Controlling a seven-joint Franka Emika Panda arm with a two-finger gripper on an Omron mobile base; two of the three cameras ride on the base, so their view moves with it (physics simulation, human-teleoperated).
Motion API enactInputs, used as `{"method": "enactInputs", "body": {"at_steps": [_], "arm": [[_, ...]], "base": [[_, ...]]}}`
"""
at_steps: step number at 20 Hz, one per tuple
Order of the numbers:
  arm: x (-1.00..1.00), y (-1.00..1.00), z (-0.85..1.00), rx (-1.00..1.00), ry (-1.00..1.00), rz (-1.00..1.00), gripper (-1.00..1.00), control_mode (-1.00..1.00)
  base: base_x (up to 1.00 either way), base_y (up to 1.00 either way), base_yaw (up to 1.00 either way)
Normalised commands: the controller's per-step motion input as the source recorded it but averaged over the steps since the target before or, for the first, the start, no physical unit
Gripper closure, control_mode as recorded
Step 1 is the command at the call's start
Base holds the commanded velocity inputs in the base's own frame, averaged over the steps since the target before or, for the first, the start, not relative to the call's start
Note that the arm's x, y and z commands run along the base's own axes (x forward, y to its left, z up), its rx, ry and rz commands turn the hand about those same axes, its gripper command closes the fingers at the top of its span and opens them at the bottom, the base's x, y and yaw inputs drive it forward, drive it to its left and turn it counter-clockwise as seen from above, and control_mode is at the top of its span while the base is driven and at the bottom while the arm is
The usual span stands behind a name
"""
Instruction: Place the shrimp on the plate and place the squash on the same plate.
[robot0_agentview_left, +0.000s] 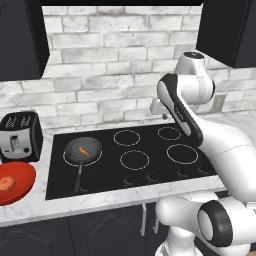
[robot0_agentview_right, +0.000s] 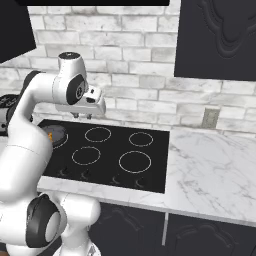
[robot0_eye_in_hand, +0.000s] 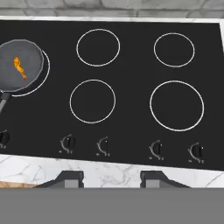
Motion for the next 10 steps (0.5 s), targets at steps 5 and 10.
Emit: {"method": "enactInputs", "body": {"at_steps": [5,10], "arm": [[0.03,0.23,-0.06,0.00,0.01,0.02,-1.00,-1.00],[0.17,0.57,-0.31,0.00,0.12,0.07,-1.00,-1.00]], "base": [[0.00,0.00,0.00],[0.00,0.00,0.00]]}}
